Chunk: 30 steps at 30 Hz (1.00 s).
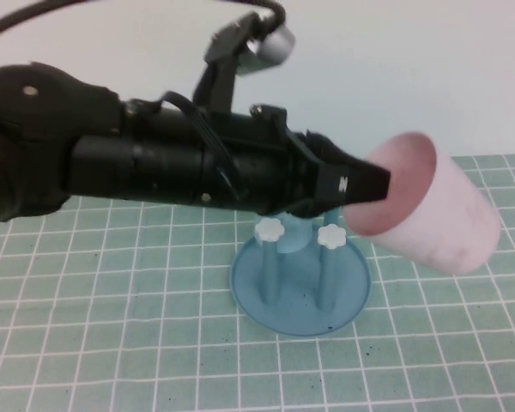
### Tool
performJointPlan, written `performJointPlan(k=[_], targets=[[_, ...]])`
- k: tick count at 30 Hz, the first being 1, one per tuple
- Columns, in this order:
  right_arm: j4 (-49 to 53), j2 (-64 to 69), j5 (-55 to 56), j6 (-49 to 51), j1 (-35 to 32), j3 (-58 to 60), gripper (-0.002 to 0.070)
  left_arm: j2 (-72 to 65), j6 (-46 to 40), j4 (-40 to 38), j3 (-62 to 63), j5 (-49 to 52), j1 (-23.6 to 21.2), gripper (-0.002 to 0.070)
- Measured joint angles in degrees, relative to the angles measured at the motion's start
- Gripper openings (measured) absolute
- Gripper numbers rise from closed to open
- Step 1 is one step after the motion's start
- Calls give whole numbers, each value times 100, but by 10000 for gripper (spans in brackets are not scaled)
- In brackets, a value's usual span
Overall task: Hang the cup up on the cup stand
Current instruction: Adjust the cup with two arms
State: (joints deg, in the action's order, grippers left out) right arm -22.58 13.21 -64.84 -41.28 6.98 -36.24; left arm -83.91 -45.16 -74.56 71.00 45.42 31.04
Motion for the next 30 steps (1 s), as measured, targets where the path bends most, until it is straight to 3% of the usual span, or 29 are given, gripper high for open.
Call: performJointPlan(k=[8, 15, 21, 30], targets=[[-131, 0, -120, -356, 0, 0, 487, -415, -305, 26, 0, 262, 151, 16], [-139, 0, -134, -451, 0, 0, 600, -684, -405, -107, 0, -68, 468, 16], [-184, 0, -98, -374, 0, 0, 620, -762, -514, -427, 0, 45, 598, 16], [-1530, 47, 1165, -1200, 0, -14, 620, -762, -1139, -1364, 0, 179, 623, 16]])
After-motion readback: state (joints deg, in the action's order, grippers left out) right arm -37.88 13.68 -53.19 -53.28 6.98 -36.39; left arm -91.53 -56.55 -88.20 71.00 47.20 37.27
